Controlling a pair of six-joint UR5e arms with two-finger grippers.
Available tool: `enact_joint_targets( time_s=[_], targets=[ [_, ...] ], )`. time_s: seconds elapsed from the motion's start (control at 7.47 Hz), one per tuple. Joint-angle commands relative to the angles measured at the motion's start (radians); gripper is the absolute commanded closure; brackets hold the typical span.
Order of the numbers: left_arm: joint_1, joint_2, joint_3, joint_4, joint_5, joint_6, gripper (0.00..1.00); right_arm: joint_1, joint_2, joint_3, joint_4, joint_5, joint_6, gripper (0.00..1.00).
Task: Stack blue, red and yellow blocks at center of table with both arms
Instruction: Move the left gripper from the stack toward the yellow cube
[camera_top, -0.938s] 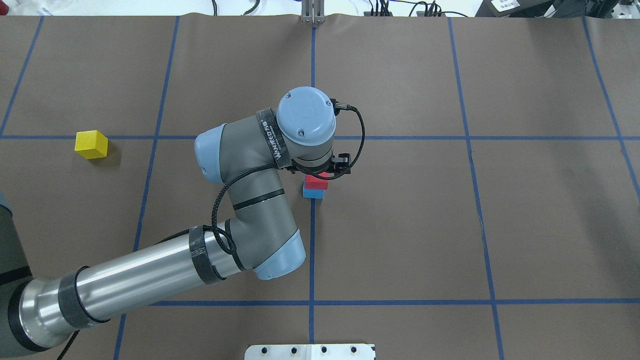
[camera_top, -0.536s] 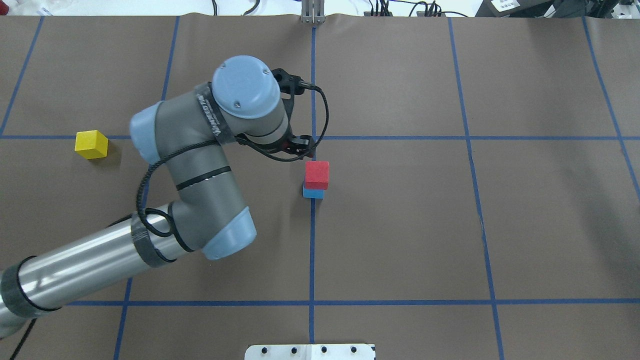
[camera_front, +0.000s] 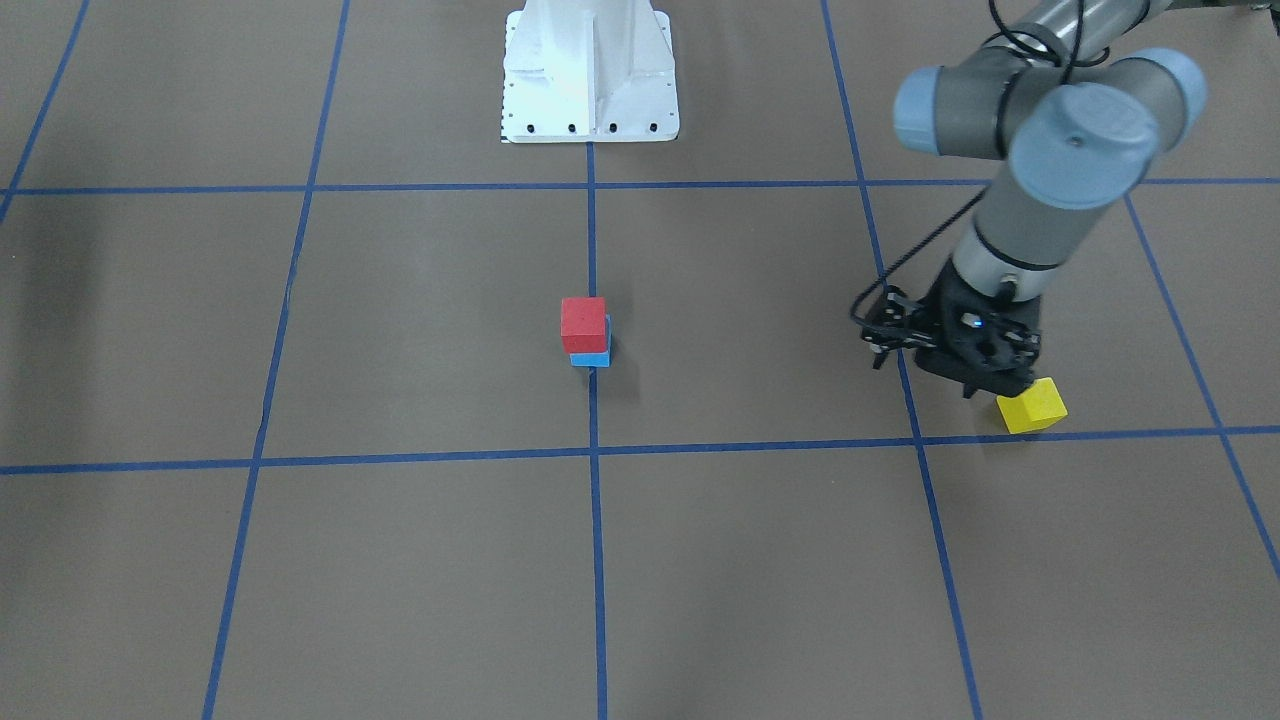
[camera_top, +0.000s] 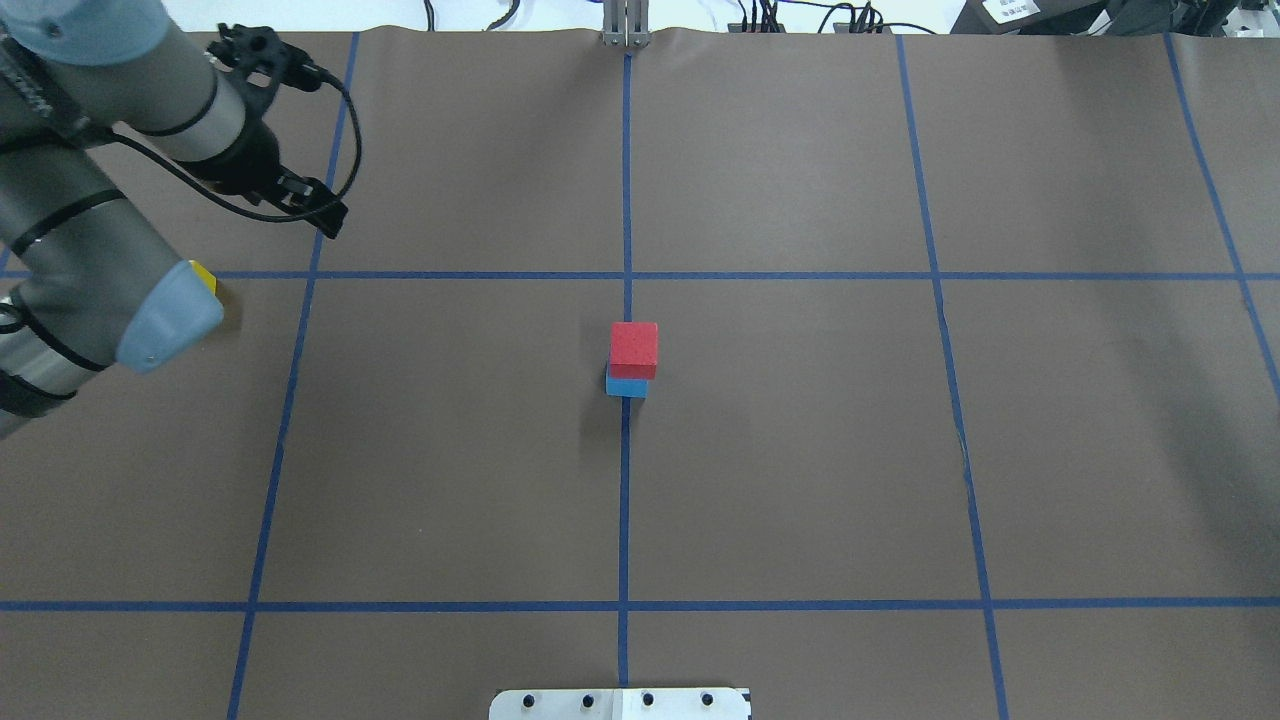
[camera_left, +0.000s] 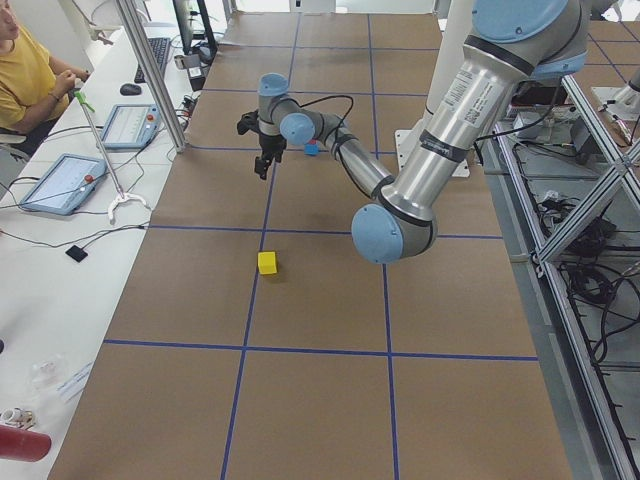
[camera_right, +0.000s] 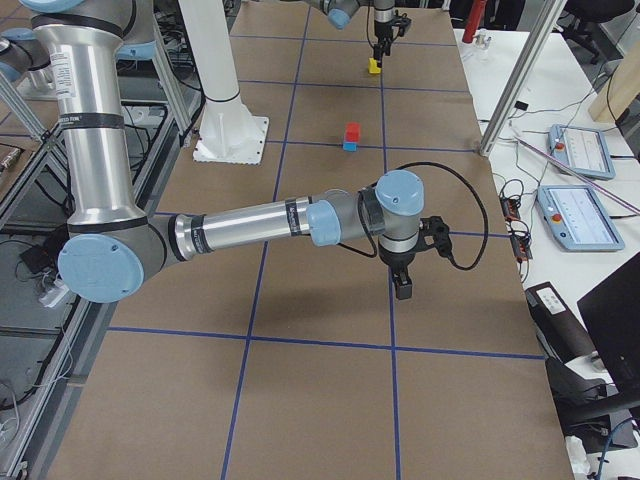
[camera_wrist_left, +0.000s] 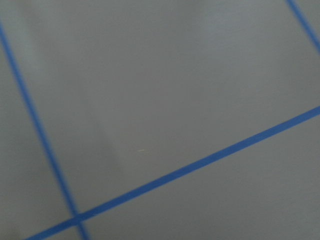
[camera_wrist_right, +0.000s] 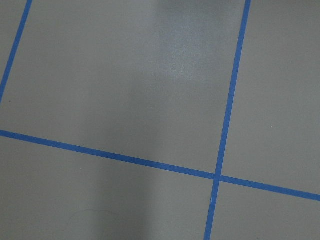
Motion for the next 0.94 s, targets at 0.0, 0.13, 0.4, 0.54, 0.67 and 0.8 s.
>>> enact_joint_targets(
  time_s=[0.0,0.13,0.4,0.54,0.67,0.8],
  targets=[
    [-0.061,0.157,0.005,-0.204,-0.008,-0.202,0.0,0.0,-0.005,0.0,0.004,-0.001,0.0,0.0],
    [-0.056,0.191,0.013,-0.243,0.01,-0.325,0.0,0.0,-0.009,-0.003,0.004,0.002,-0.002,0.0],
    [-0.05,0.205,0.06,-0.25,0.062,-0.377,0.0,0.0,-0.011,-0.001,0.006,0.015,-0.005,0.0],
    [-0.049,0.204,0.127,-0.314,0.062,-0.377,0.0,0.0,-0.021,0.0,0.007,0.018,-0.012,0.0],
    [-0.049,0.199,0.228,-0.419,0.062,-0.378,0.0,0.0,-0.035,0.006,0.009,0.03,-0.015,0.0],
    [-0.047,0.19,0.277,-0.483,0.061,-0.381,0.0,0.0,-0.038,0.011,0.009,0.033,-0.017,0.0]
  ],
)
